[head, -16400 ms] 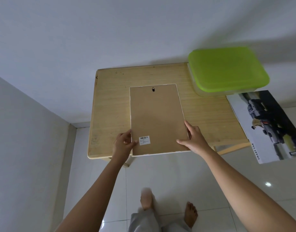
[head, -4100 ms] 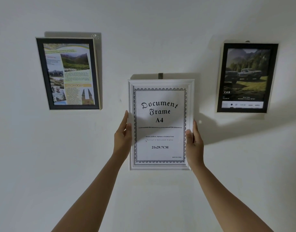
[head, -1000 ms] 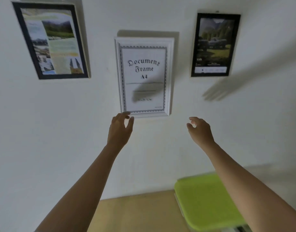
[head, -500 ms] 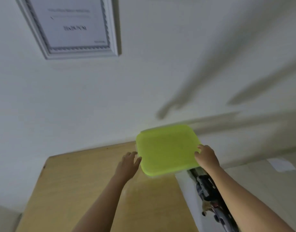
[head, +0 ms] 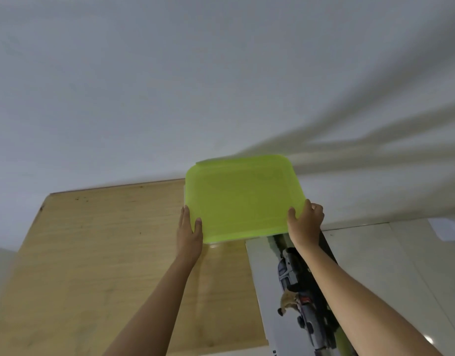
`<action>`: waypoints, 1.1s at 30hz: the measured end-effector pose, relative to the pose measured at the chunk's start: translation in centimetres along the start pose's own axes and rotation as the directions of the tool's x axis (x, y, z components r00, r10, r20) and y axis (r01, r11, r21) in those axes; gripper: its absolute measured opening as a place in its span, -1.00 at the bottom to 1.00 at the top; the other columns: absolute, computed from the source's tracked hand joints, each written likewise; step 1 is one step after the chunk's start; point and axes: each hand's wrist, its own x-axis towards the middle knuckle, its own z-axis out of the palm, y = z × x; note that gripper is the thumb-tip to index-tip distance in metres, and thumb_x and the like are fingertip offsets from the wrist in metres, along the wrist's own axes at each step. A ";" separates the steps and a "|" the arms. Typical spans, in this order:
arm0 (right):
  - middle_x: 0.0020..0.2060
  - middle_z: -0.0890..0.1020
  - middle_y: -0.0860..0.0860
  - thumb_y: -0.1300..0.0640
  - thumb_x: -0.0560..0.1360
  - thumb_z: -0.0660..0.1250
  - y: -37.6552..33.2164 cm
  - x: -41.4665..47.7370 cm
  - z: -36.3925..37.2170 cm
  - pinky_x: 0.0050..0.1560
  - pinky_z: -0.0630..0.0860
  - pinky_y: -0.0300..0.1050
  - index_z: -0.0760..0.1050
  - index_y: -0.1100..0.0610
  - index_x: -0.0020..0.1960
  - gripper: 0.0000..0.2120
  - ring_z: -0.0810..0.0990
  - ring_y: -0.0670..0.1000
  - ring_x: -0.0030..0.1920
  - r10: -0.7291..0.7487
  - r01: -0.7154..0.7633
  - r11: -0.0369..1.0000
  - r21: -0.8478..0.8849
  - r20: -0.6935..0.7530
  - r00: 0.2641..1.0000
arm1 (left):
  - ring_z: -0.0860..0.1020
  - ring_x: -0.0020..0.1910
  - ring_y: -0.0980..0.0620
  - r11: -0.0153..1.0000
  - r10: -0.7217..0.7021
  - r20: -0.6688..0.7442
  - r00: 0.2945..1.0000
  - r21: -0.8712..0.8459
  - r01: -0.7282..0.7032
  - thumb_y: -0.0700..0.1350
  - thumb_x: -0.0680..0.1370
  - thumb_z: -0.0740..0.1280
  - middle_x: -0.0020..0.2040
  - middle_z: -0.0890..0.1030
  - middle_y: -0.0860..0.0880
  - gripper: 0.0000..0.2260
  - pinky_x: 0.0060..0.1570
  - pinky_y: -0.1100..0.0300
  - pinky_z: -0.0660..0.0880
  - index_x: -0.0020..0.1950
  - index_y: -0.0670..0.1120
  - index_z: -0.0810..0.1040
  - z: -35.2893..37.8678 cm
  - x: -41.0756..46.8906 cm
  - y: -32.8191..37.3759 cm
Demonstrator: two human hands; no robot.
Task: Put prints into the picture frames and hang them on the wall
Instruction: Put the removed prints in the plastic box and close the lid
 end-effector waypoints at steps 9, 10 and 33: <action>0.18 0.31 0.20 0.17 0.50 0.23 -0.7 0.3 -0.4 0.05 0.40 0.05 0.34 0.32 0.15 -0.71 0.25 0.19 0.21 0.011 -0.011 0.998 0.059 -0.001 1.000 | 0.20 0.45 -0.01 0.982 -0.083 -0.113 0.990 -0.179 0.062 -0.21 0.60 0.17 0.47 0.24 -0.08 -0.57 0.40 0.18 0.12 0.46 -0.20 0.22 -0.1 0.5 1.7; 0.19 0.30 0.21 0.18 0.51 0.23 -0.9 0.4 -0.5 0.04 0.38 0.03 0.33 0.33 0.18 -0.69 0.25 0.19 0.22 0.010 -0.010 0.998 0.067 -0.010 1.000 | 0.21 0.44 -0.01 0.979 -0.085 -0.118 0.989 -0.195 0.061 -0.21 0.59 0.17 0.47 0.25 -0.07 -0.58 0.38 0.19 0.12 0.46 -0.20 0.23 -0.2 0.5 1.9; 0.18 0.31 0.26 0.22 0.49 0.30 -13.1 -16.5 6.6 0.19 0.30 0.01 0.29 0.35 0.32 -0.54 0.28 0.21 0.22 -0.274 0.273 0.947 0.170 -0.017 0.961 | 0.29 0.39 -0.07 0.958 -0.079 -0.284 0.955 -0.287 -0.006 -0.25 0.57 0.23 0.41 0.31 -0.12 -0.59 0.34 0.15 0.21 0.41 -0.21 0.30 -20.3 -3.8 -10.5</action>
